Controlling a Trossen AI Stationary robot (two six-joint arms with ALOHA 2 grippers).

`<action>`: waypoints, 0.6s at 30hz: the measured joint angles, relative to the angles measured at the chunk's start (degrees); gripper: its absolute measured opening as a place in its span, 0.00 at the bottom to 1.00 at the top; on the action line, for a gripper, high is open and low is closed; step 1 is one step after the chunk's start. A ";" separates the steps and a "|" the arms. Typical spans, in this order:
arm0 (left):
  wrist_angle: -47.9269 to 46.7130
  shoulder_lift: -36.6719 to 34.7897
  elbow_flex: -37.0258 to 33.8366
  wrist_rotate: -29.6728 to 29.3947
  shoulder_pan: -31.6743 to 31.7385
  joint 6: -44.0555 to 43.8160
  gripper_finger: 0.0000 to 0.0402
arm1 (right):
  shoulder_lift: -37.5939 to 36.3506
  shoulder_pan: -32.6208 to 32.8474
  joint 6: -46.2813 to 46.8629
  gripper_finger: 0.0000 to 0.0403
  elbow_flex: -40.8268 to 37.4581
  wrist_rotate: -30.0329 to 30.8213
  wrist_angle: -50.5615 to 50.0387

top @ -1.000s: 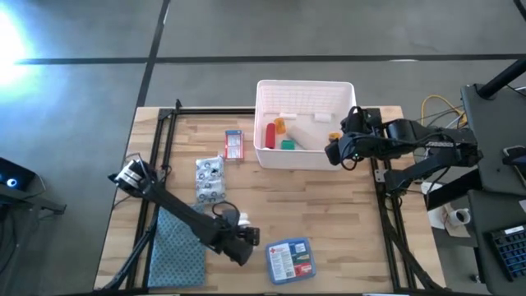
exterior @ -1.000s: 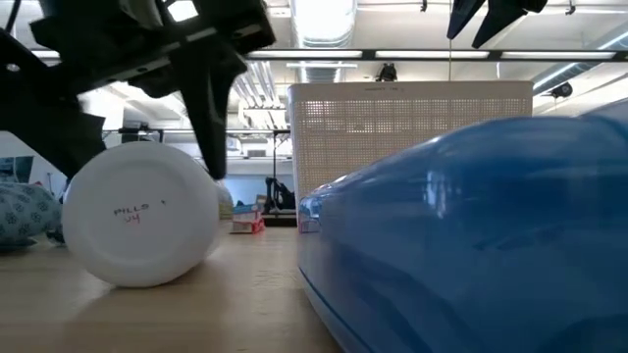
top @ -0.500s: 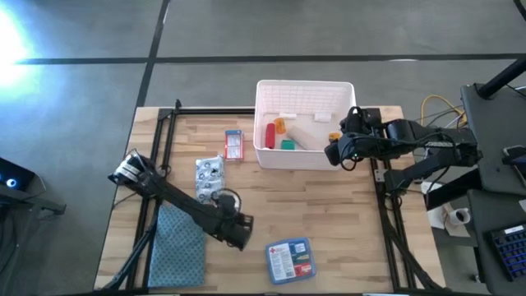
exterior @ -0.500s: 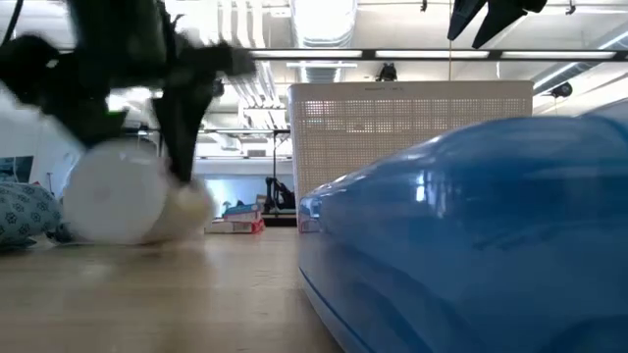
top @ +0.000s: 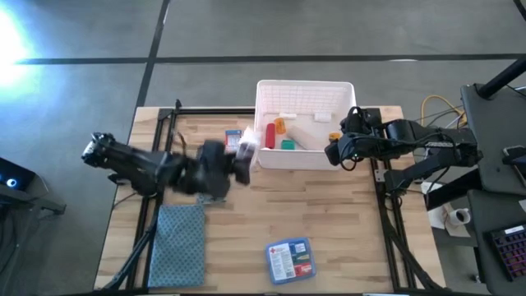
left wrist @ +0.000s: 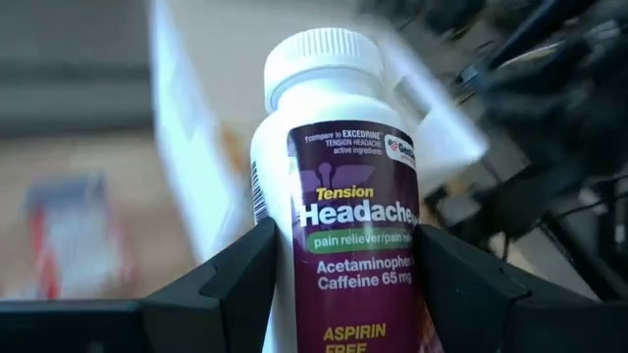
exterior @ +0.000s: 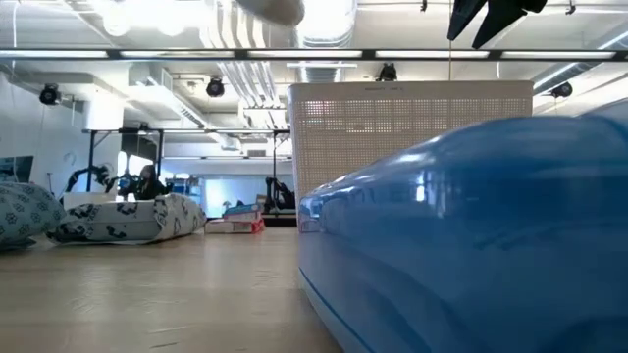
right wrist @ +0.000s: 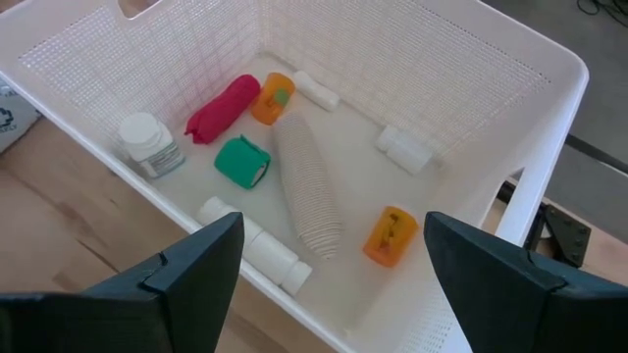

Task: Pick & place medical supplies in basket/bin
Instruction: Put the white medicine bottle into the bin

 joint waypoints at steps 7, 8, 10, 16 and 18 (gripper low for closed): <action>17.22 2.09 9.97 4.06 13.64 37.98 0.51 | 0.00 0.00 1.88 0.76 0.00 -0.43 -0.75; 16.97 3.16 11.24 4.06 15.79 39.54 0.52 | 0.00 0.00 2.22 0.76 0.00 -0.46 -1.10; 16.89 5.35 13.29 5.00 19.74 42.44 0.55 | 0.00 0.00 2.72 0.76 0.00 -0.93 -1.87; 17.07 13.17 18.18 18.46 28.82 44.80 0.67 | -0.02 0.00 3.02 0.76 -0.02 -1.82 -2.76; 16.11 15.85 19.25 22.00 30.04 44.91 0.71 | -0.02 0.00 3.04 0.76 -0.02 -1.98 -3.06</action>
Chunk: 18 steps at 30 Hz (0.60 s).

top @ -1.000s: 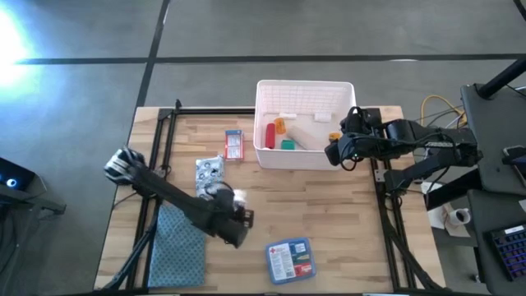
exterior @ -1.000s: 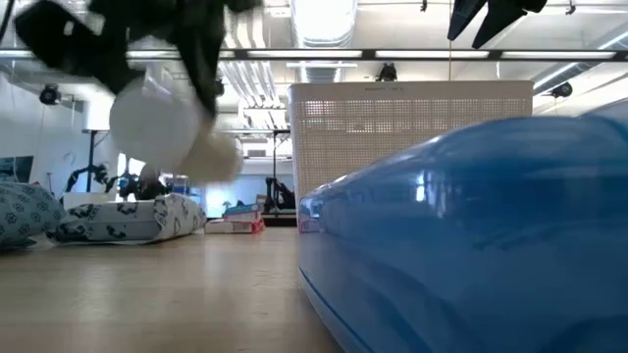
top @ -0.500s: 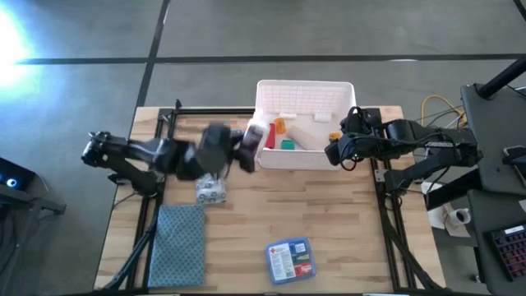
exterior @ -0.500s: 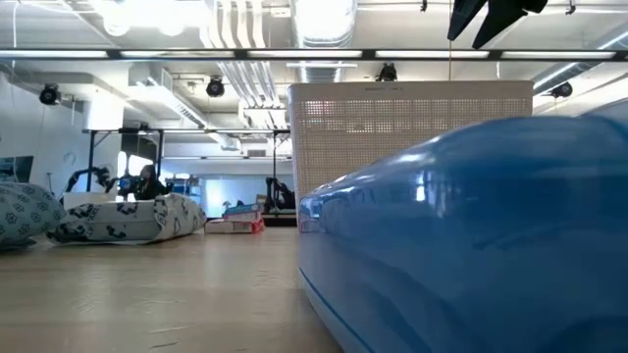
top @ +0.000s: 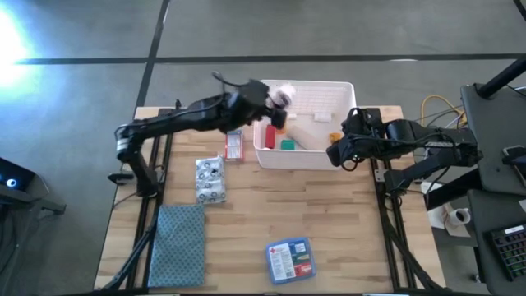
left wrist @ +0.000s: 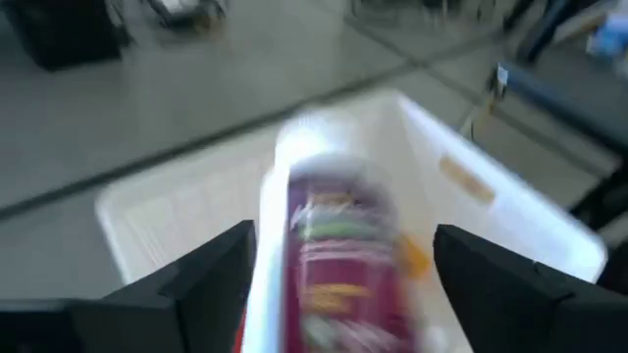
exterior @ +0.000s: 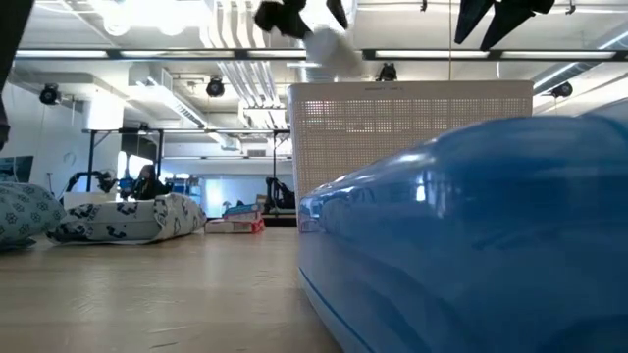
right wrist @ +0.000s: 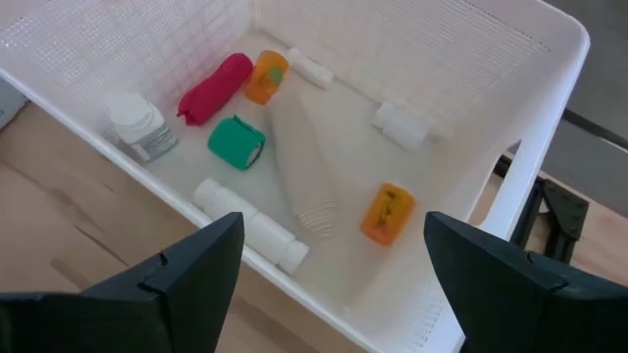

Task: Pick & place medical supplies in basket/bin
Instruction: Put the white medicine bottle into the bin, then put the blue first aid kit into the bin

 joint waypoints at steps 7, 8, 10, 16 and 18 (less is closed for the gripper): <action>-15.27 0.23 5.68 0.81 -0.76 2.79 0.78 | 0.00 0.10 0.27 0.76 0.00 -2.61 -2.76; -18.05 -0.26 5.96 0.84 -1.53 2.71 0.78 | 0.00 0.20 0.65 0.76 -0.02 -2.59 -3.34; -23.10 -1.24 5.90 2.36 -4.13 2.82 0.78 | 0.00 0.24 0.84 0.76 -0.07 -2.59 -3.42; -42.71 -3.16 1.86 -5.19 -12.56 -13.40 0.78 | 0.00 0.24 0.00 0.76 -0.42 -2.50 -3.19; -48.53 -3.19 -1.09 -7.74 -13.12 -22.73 0.78 | 0.00 0.24 -0.02 0.76 -0.73 -2.44 -3.02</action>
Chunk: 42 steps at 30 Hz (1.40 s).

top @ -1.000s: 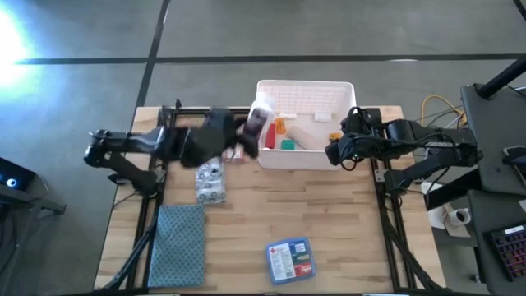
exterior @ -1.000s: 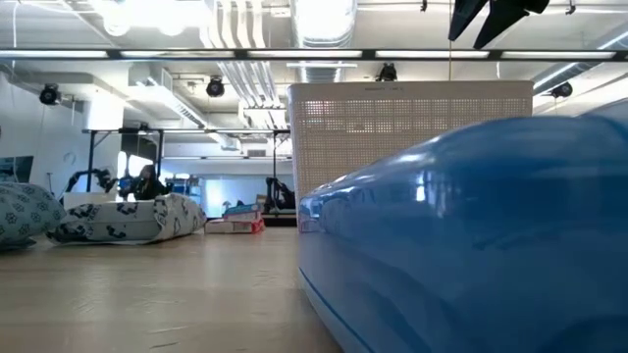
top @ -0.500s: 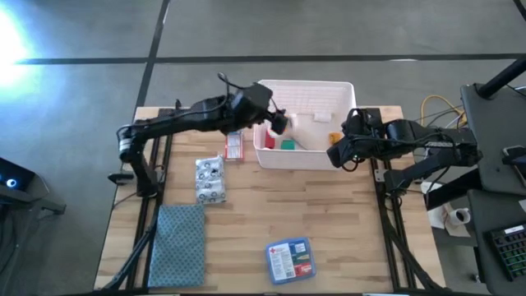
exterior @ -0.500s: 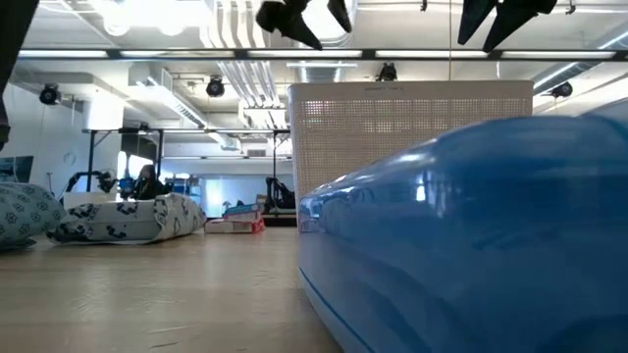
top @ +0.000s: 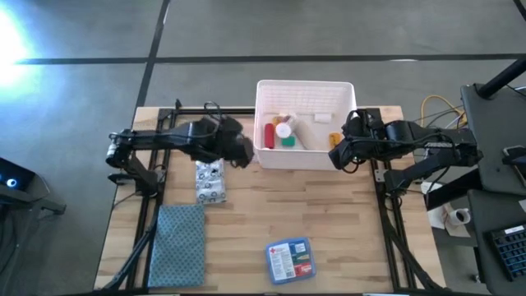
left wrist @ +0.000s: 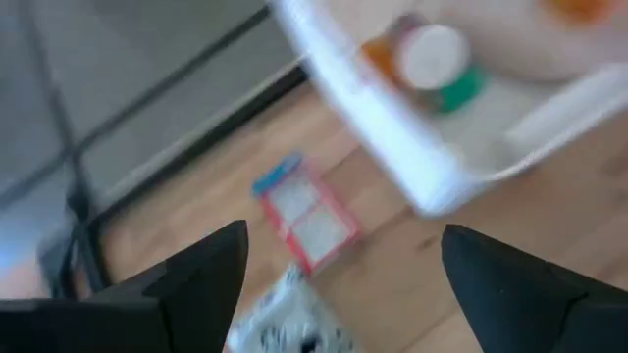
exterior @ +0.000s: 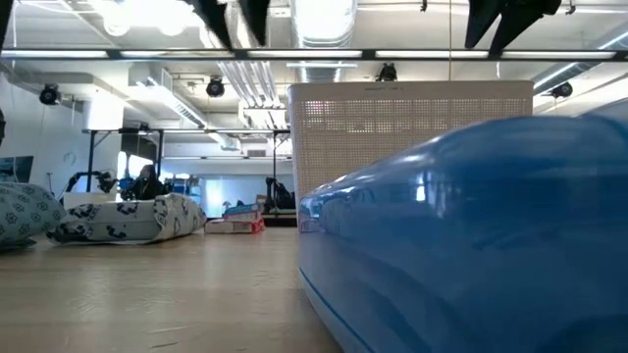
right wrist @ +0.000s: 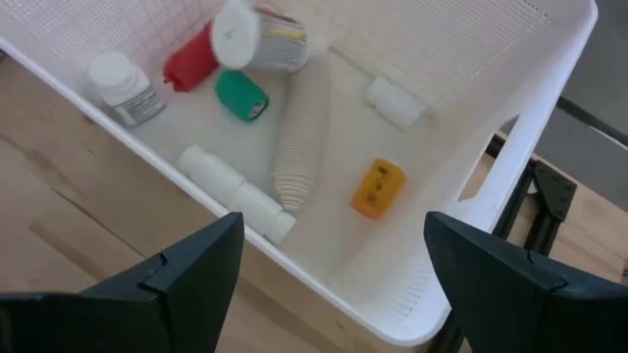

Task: Pick & place medical supplies in basket/bin
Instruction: Put the blue first aid kit into the bin

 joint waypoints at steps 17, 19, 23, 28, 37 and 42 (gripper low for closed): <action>19.90 -0.45 -29.72 13.35 3.24 -0.10 0.78 | 0.00 3.68 1.93 0.76 -3.88 -9.98 -0.08; 21.82 -0.93 -29.85 13.89 0.71 1.65 0.78 | 0.00 6.11 3.81 0.76 -4.17 -11.26 -0.10; 29.87 -1.77 -29.23 15.47 -6.00 8.81 0.78 | 0.00 11.78 7.68 0.76 -4.88 -15.13 0.22; 41.82 -1.59 -30.00 23.17 -13.60 17.86 0.78 | 0.00 20.36 8.98 0.76 -8.83 -27.16 7.57; 55.15 -1.14 -36.10 36.23 -13.30 9.13 0.78 | 0.02 26.67 12.90 0.75 -29.38 -44.34 49.32; 60.00 -1.12 -37.97 36.73 -16.09 -3.92 0.78 | 0.02 29.97 20.47 0.73 -41.17 -43.87 68.08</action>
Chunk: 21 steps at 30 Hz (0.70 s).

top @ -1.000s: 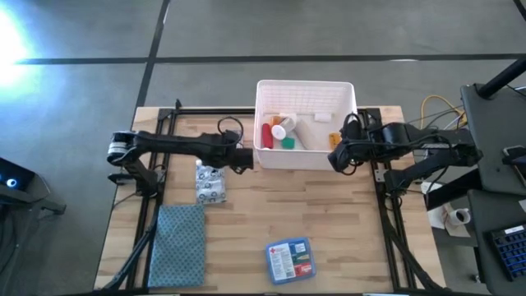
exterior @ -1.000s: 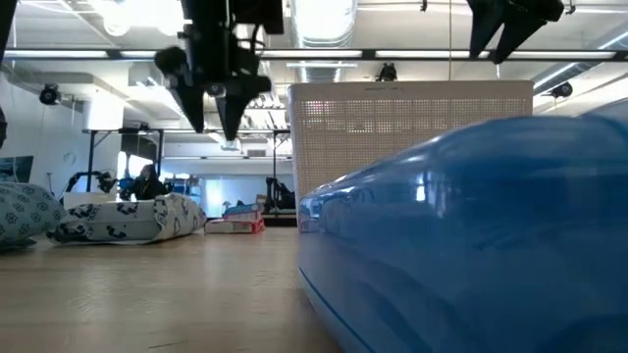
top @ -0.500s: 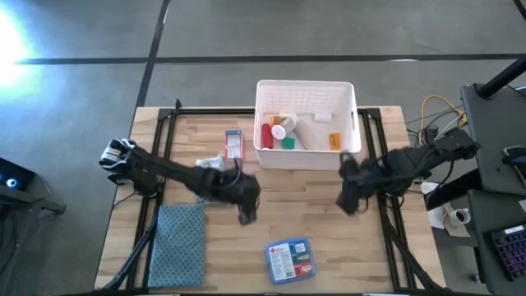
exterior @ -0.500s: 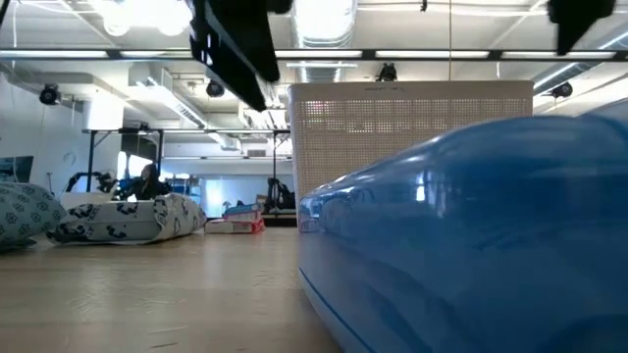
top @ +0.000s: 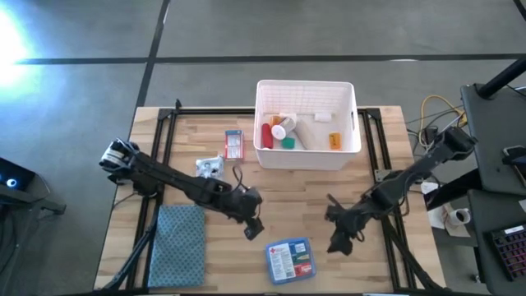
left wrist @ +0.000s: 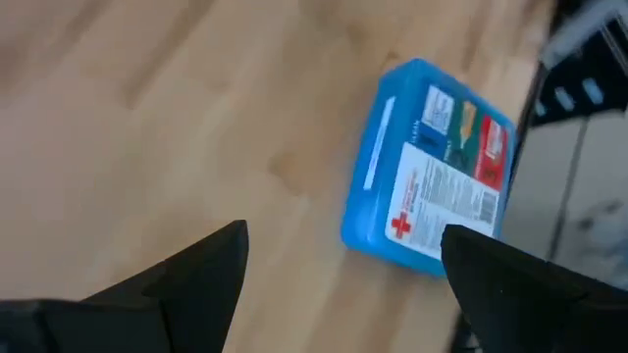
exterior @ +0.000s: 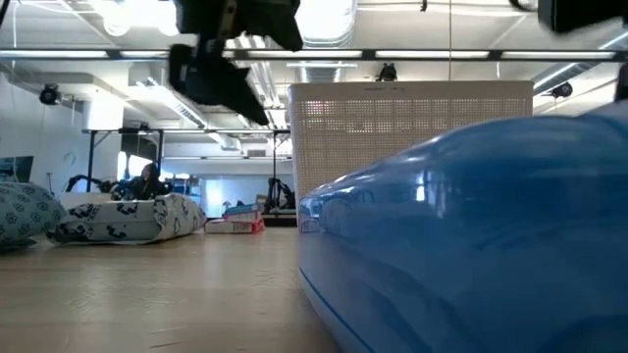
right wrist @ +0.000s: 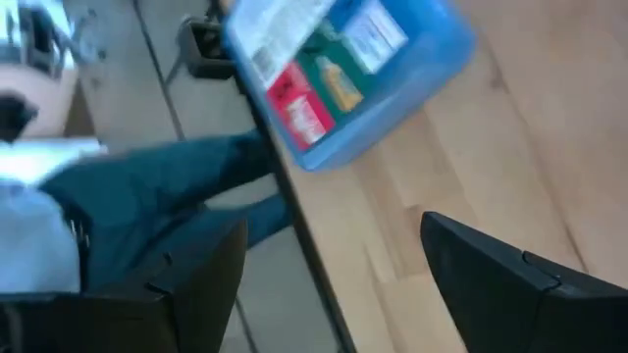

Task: Pick & place medical supplies in basket/bin
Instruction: Put the blue first aid kit into the bin

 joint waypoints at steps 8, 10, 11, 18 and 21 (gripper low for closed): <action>7.61 1.54 -3.89 5.48 -5.70 -25.72 0.78 | 3.05 2.22 18.79 0.72 -12.44 5.06 17.61; 10.67 2.50 -4.69 5.53 -7.39 -28.42 0.78 | 5.55 2.27 19.93 0.72 -13.64 5.88 23.34; 11.70 3.09 -4.85 5.41 -8.08 -29.28 0.78 | 6.86 2.27 20.73 0.72 -13.74 6.40 25.51; 18.16 8.42 -4.94 5.59 -10.70 -35.26 0.78 | 18.44 0.87 18.35 0.69 -6.92 6.45 29.71; 24.48 10.75 -4.92 5.74 -10.94 -36.53 0.78 | 23.34 0.67 18.30 0.67 -4.45 6.06 29.18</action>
